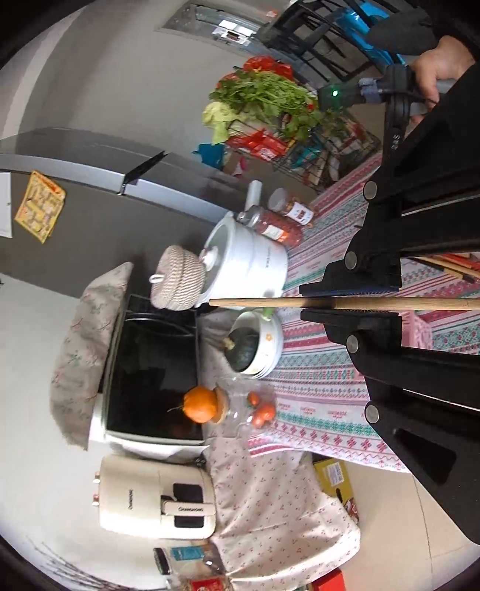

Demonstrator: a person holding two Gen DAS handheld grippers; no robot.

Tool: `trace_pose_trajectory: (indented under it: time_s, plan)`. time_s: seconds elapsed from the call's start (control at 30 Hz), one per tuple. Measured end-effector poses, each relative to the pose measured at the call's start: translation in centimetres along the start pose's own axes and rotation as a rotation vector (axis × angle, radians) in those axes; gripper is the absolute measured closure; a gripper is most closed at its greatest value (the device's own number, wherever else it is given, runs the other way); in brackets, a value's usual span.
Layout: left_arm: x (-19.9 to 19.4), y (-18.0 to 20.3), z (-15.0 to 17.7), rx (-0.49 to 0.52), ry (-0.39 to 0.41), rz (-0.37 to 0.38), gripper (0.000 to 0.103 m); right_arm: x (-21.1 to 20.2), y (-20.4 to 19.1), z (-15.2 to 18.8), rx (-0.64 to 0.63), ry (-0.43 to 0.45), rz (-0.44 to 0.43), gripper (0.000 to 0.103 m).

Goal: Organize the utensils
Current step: 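Carry both chopsticks to the pink basket and release them inside with both tools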

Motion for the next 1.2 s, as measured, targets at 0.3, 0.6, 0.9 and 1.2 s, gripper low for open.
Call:
trace_pose_trajectory:
  time_s: [0.3,0.6,0.9,1.2]
  plan:
    - [-0.5,0.1,-2.0,0.026,0.334,-0.159,0.097,-6.2,-5.7,1.4,-0.156,0.179,-0.072,0.099]
    - [5.7,-1.5,-0.9,0.017,0.350,-0.284,0.097,-8.6,-7.8,1.8,-0.206,0.251,-0.124,0.100]
    - [9.4,-4.1,1.1,-0.045,0.244,-0.320,0.097,-10.0,-9.8,1.3,-0.238,0.291,-0.178,0.100]
    - [9.1,-4.3,1.5,-0.063,0.077,-0.286,0.048,-13.6,-12.8,0.2,-0.280,0.361,-0.245,0.100]
Point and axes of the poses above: each gripper's, at about its wrist camera, not at the fingertips, and x roughly the way its jaws point, y to its right, z to its underside, the point moved 2 cm from there along x, roughly the way its jaws point, and after that the axes turned 4 degrees about -z, right-handed, at the moved point
